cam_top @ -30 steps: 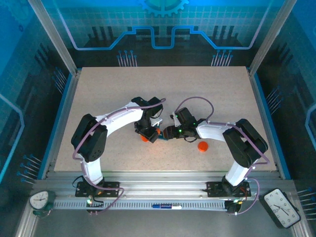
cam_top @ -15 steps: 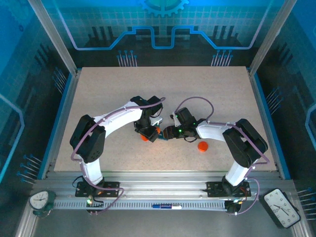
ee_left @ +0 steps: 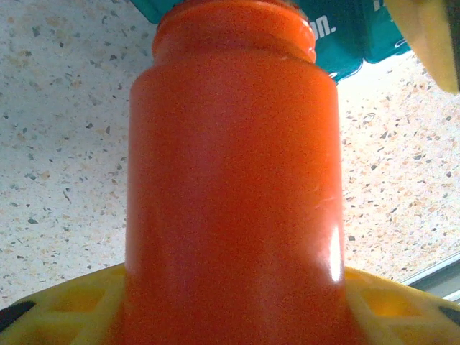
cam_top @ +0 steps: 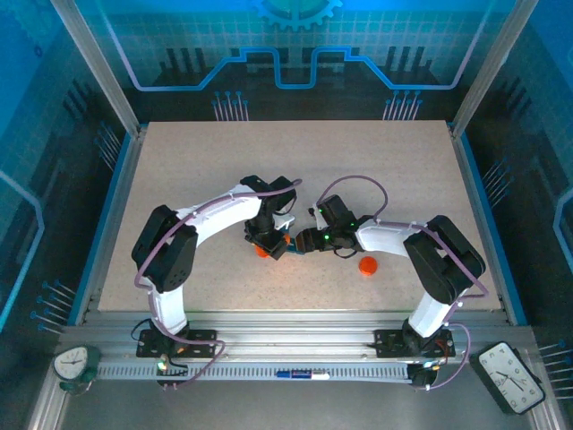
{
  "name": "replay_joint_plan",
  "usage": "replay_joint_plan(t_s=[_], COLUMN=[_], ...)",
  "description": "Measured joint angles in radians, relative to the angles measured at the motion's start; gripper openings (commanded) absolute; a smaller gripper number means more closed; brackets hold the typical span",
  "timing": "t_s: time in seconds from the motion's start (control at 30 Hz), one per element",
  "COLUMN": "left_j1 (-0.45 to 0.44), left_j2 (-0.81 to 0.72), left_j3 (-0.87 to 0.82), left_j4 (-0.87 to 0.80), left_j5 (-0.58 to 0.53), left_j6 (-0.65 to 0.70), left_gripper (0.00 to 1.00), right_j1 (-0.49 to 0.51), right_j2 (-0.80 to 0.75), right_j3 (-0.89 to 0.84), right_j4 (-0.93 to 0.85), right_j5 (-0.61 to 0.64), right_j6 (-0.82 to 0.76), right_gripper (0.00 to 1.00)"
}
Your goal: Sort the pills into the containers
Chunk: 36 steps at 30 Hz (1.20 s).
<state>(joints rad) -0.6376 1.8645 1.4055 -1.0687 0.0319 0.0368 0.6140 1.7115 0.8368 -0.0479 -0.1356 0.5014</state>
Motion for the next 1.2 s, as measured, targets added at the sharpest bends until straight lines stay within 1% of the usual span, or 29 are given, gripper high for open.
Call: replay_joint_plan(t_s=[0.37, 0.73, 1.2], left_j1=[0.000, 0.000, 0.000], left_j2=[0.002, 0.024, 0.035], left_j3=[0.052, 0.053, 0.048], left_j4=[-0.045, -0.076, -0.043], left_j5=[-0.018, -0.018, -0.013], left_j6=[0.009, 0.020, 0.022], left_gripper=[0.00, 0.00, 0.00], right_j1=[0.000, 0.000, 0.000], right_j2=[0.001, 0.004, 0.006], right_j3=[0.000, 0.000, 0.000], right_j4=[0.002, 0.004, 0.006], right_j5=[0.000, -0.001, -0.001], right_j6=[0.000, 0.000, 0.004], right_gripper=[0.66, 0.65, 0.65])
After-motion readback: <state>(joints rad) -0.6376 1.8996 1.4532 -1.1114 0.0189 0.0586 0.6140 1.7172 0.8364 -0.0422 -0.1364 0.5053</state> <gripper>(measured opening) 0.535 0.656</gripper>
